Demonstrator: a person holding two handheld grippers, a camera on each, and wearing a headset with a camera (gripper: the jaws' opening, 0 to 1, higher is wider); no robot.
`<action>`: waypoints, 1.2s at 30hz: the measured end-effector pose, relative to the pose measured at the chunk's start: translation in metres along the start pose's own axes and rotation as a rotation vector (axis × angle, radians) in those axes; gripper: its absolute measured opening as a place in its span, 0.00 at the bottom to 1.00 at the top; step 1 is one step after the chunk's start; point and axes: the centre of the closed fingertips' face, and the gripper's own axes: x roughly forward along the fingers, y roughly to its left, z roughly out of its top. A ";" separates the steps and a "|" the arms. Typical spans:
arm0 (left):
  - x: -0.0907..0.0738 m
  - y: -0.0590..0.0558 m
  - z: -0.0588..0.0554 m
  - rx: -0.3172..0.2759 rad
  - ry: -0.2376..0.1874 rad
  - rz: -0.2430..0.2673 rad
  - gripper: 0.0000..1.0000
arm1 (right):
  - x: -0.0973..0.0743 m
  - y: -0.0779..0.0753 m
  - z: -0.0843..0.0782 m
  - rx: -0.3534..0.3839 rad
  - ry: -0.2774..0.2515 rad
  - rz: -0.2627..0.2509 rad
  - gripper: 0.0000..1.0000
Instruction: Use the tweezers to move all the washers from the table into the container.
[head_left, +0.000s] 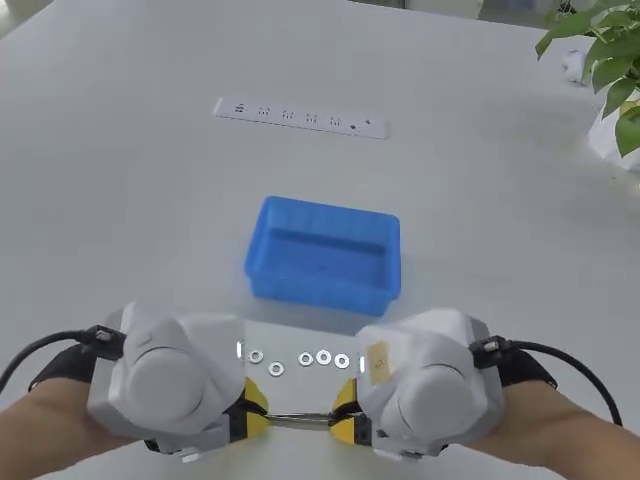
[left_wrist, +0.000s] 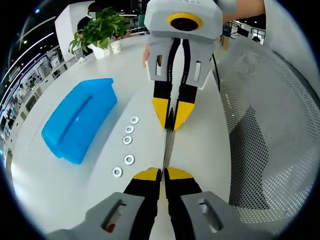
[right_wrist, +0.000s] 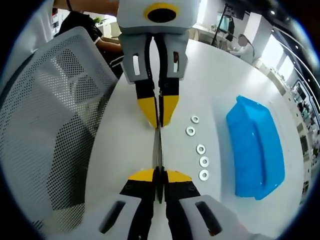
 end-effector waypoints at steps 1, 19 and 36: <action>-0.001 0.000 0.000 0.000 0.003 -0.001 0.08 | 0.000 0.000 0.000 0.002 -0.007 -0.005 0.06; -0.022 -0.009 0.017 0.140 -0.006 -0.074 0.05 | -0.005 0.002 0.005 -0.015 -0.067 -0.036 0.07; -0.050 -0.017 0.107 0.223 -0.242 -0.056 0.05 | -0.028 -0.004 0.016 0.074 -0.223 -0.139 0.07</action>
